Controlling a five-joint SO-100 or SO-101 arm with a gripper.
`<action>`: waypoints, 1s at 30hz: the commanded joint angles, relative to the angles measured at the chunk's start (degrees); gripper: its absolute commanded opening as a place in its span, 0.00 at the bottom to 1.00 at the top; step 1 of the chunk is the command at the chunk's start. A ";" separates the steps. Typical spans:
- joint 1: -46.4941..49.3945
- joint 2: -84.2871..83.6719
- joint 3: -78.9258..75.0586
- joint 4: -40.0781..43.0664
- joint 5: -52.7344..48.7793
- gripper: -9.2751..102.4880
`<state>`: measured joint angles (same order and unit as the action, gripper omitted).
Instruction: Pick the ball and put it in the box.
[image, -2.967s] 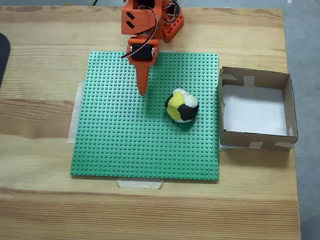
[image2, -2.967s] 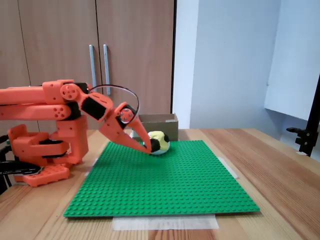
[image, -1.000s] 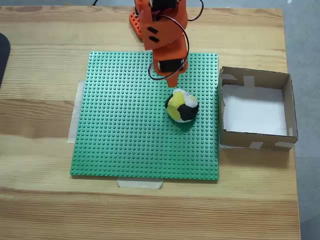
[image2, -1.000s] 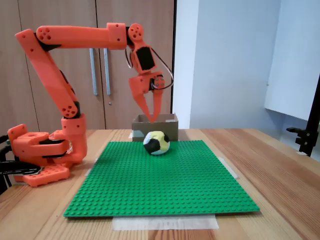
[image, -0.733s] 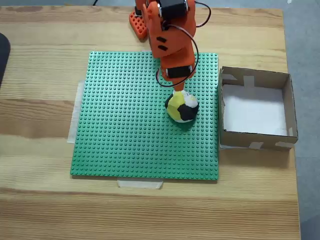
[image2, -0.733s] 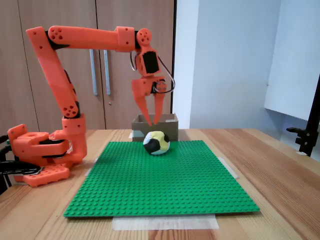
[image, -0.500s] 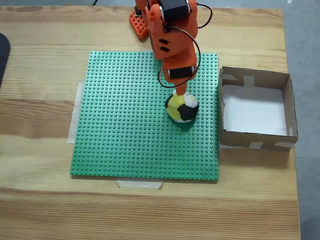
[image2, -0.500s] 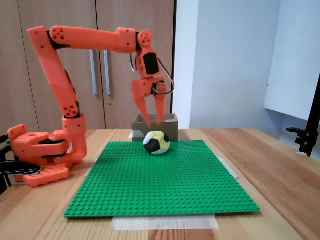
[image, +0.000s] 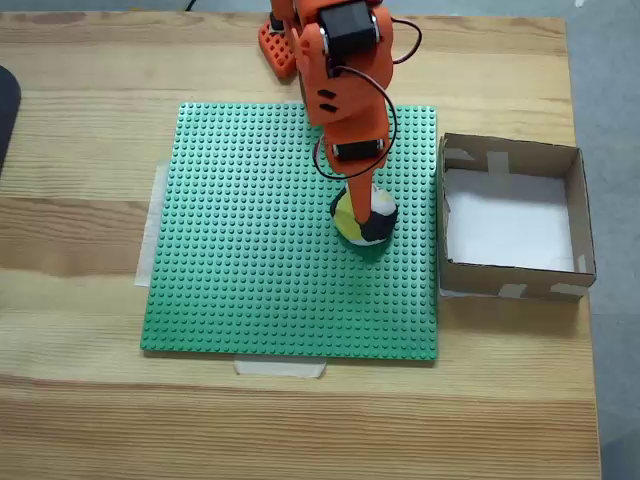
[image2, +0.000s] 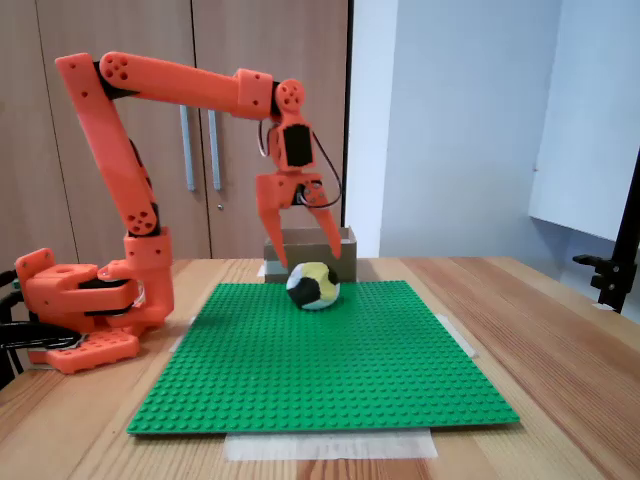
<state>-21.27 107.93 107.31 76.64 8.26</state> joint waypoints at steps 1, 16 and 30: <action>0.62 0.26 0.26 -0.35 0.70 0.44; -0.44 0.35 6.33 -11.16 -1.76 0.38; -1.05 0.26 11.07 -19.07 -4.75 0.34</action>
<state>-21.80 108.02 118.56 58.89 4.22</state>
